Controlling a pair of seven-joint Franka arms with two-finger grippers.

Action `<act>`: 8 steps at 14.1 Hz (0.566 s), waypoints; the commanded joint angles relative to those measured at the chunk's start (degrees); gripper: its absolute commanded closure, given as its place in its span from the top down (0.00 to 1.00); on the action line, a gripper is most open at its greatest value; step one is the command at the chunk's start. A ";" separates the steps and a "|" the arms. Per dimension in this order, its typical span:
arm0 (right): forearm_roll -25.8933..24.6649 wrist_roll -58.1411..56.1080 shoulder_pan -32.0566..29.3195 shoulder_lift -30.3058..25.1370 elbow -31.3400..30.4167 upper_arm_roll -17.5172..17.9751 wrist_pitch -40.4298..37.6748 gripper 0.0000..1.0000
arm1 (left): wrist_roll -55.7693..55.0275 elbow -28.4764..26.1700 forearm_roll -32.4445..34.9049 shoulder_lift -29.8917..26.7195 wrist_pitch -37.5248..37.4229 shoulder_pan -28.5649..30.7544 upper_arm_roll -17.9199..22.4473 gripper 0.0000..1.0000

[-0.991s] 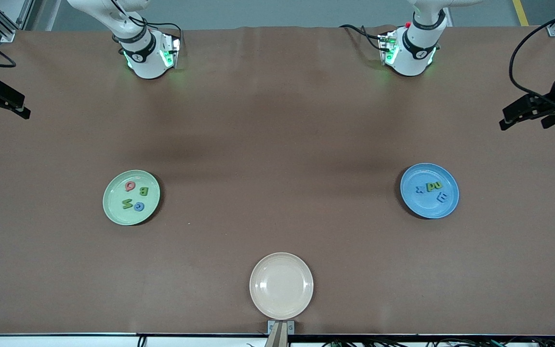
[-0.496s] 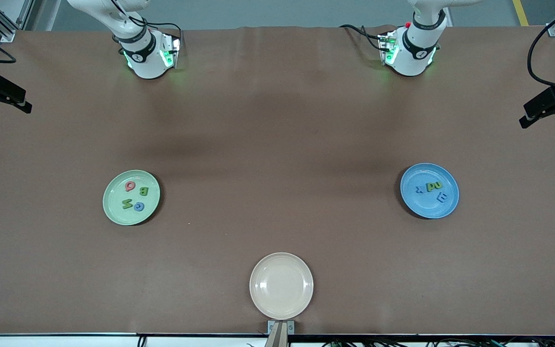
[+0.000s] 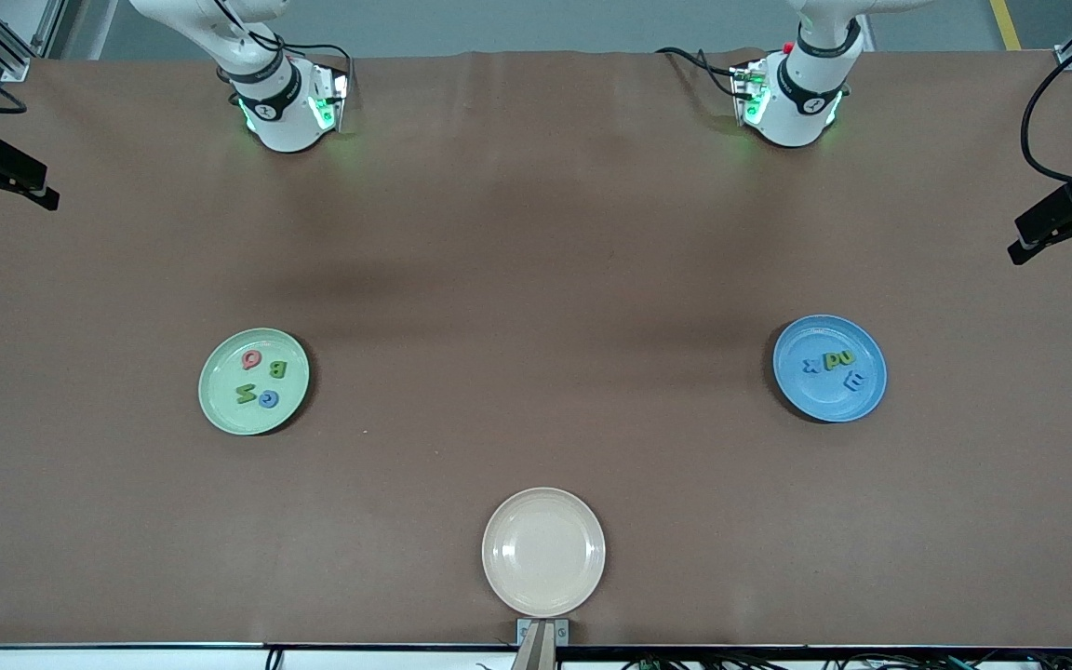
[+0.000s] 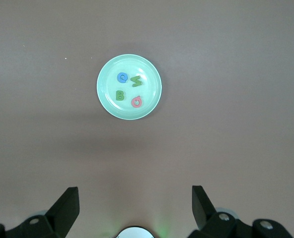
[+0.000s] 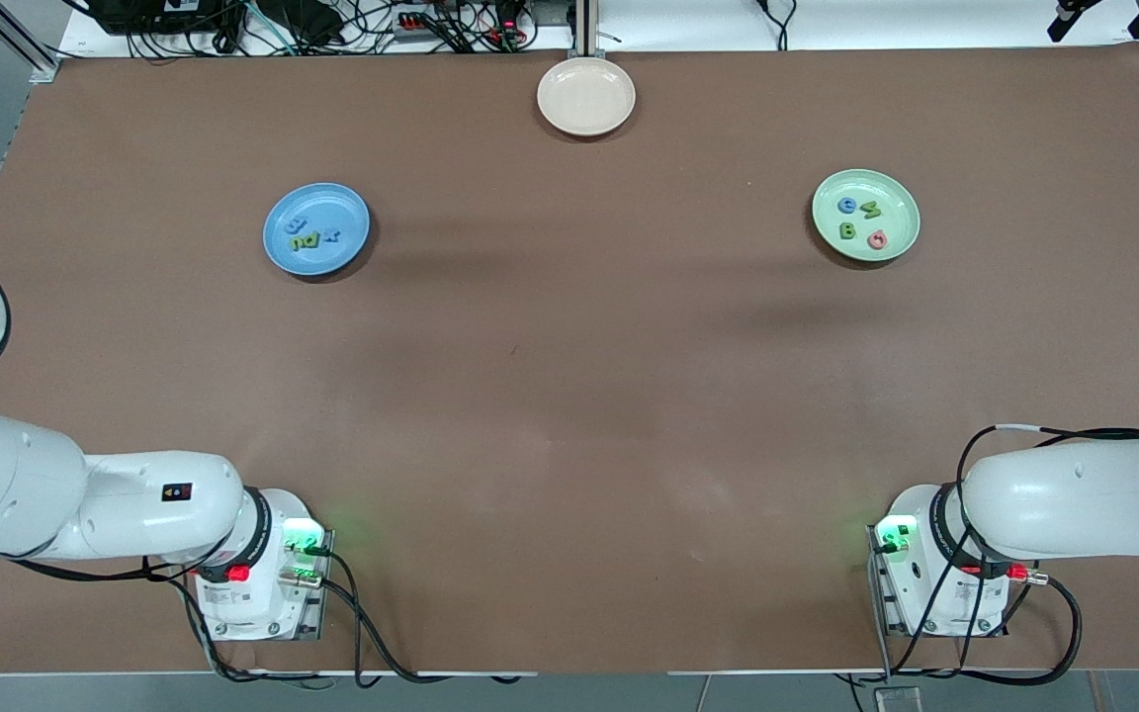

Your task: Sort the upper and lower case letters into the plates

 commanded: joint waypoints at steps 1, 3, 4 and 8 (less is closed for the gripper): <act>0.69 0.45 -0.19 -0.75 -0.55 0.09 -0.43 1.00 | 0.34 1.12 0.15 0.29 -0.23 0.07 -0.30 1.00; 0.69 0.54 -0.19 -0.84 -0.55 0.09 -0.60 1.00 | 0.26 1.29 -0.12 0.20 -0.23 -0.01 -0.39 1.00; 0.69 0.80 -0.28 -0.84 -0.55 0.09 -0.60 1.00 | 0.26 1.38 -0.21 0.20 -0.23 -0.01 -0.39 1.00; 0.69 3.09 -0.11 -0.84 -0.55 0.27 -0.78 1.00 | 0.26 1.38 -0.30 0.11 -0.23 -0.01 -0.48 1.00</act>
